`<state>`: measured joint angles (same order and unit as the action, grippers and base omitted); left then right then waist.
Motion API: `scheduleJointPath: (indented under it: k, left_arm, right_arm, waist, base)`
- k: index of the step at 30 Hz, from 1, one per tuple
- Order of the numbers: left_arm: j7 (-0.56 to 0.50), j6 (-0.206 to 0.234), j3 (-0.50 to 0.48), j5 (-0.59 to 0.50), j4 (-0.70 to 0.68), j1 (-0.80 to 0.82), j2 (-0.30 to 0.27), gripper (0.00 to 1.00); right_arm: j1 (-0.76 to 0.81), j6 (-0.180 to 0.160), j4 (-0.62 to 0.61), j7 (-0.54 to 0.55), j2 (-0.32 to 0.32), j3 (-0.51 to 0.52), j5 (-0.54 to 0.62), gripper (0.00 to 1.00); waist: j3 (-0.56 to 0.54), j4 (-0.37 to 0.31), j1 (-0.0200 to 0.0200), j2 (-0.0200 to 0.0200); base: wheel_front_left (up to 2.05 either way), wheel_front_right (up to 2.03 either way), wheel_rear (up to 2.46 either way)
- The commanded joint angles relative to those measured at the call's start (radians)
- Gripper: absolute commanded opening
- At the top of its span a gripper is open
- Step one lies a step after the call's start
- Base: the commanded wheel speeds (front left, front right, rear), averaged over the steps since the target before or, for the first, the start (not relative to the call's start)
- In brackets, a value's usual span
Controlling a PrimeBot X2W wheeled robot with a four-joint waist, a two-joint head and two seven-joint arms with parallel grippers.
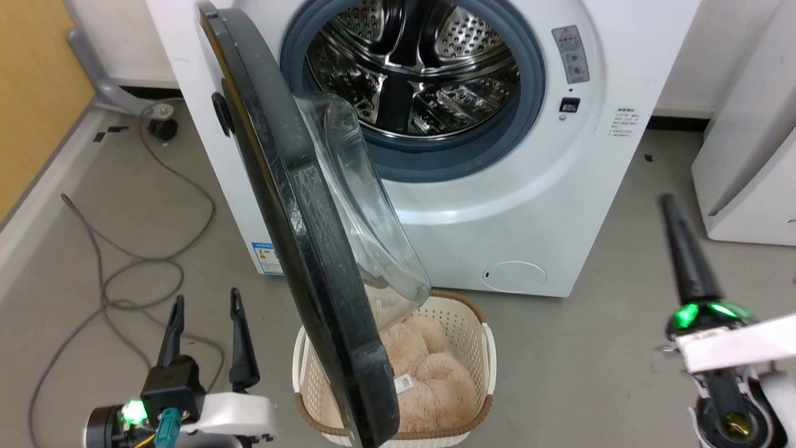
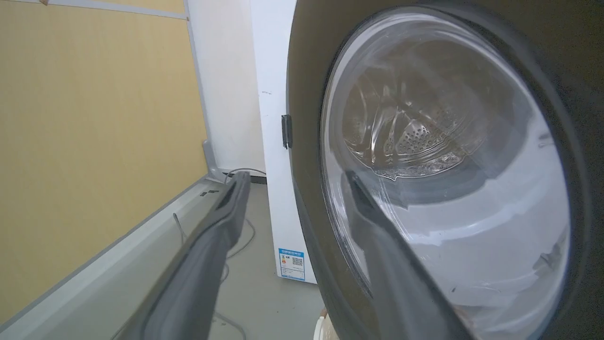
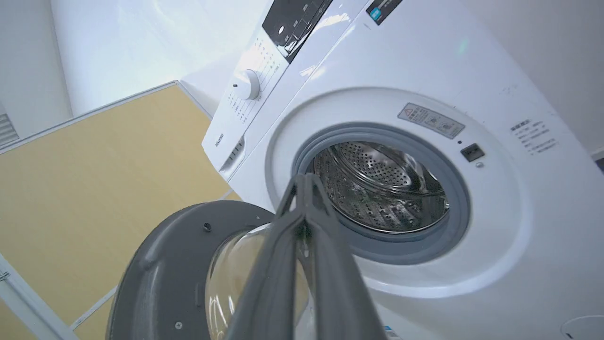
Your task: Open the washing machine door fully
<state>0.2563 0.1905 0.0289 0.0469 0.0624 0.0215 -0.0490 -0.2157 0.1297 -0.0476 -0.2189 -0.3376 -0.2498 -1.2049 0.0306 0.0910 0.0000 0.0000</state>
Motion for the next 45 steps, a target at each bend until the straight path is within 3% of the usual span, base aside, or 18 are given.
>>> scheduleJointPath:
  k: [1,5,9,14,19,22,35,36,37,45]
  left_arm:
    - [0.006,-0.004,-0.005,-0.005,0.0,-0.015,-0.001,1.0]
    - [0.006,-0.003,-0.018,-0.006,-0.004,-0.03,-0.001,1.0]
    - [0.006,-0.002,-0.024,-0.006,-0.009,-0.037,-0.001,1.0]
    - [0.006,-0.003,-0.027,-0.007,-0.009,-0.034,-0.001,1.0]
    - [0.006,-0.002,-0.023,-0.005,-0.01,-0.032,-0.001,1.0]
    - [0.006,-0.002,-0.021,-0.004,-0.01,-0.032,-0.001,1.0]
    - [0.006,0.0,-0.015,-0.003,-0.009,-0.039,-0.001,1.0]
    - [0.006,0.0,-0.015,-0.004,-0.008,-0.038,-0.001,1.0]
    - [0.006,0.0,-0.016,-0.004,-0.007,-0.038,-0.001,1.0]
    - [0.006,0.007,-0.026,-0.011,-0.028,-0.028,-0.001,1.0]
  right_arm:
    - [0.025,0.001,0.005,-0.02,0.003,0.013,0.015,0.0]
    - [0.056,0.001,-0.004,-0.042,0.018,0.101,0.128,0.0]
    - [0.094,0.001,-0.049,-0.042,0.067,0.203,0.416,0.0]
    - [0.149,0.001,-0.115,-0.043,0.121,0.234,0.709,0.0]
    - [0.21,0.001,-0.117,-0.043,0.154,0.255,0.909,0.0]
    - [0.246,0.001,-0.101,-0.043,0.209,0.291,0.945,0.0]
    - [0.307,0.001,0.048,-0.043,0.263,0.316,0.991,0.0]
    - [0.308,0.001,0.053,-0.043,0.266,0.318,0.99,0.61]
    - [0.305,0.001,0.052,-0.043,0.267,0.321,0.995,1.0]
    - [0.308,0.001,0.038,-0.043,0.276,0.315,1.03,1.0]
  waist:
    - [-0.006,-0.004,0.0,0.0]
    - [-0.015,-0.014,0.0,0.0]
    - [-0.016,-0.024,0.0,0.0]
    - [-0.016,-0.035,0.0,0.0]
    - [-0.017,-0.038,0.0,0.0]
    - [-0.018,-0.038,0.0,0.0]
    - [-0.023,-0.04,0.0,0.0]
    - [-0.023,-0.04,0.0,0.0]
    - [-0.023,-0.041,0.0,0.0]
    - [-0.026,-0.037,0.0,0.0]
  base:
    - [0.0,0.0,0.0]
    - [0.0,0.0,0.0]
    - [0.0,0.0,0.0]
    - [0.0,0.0,0.0]
    - [0.0,0.0,0.0]
    - [0.0,0.0,0.0]
    - [0.0,0.0,0.0]
    - [0.0,0.0,0.0]
    - [0.0,0.0,0.0]
    - [0.0,0.0,0.0]
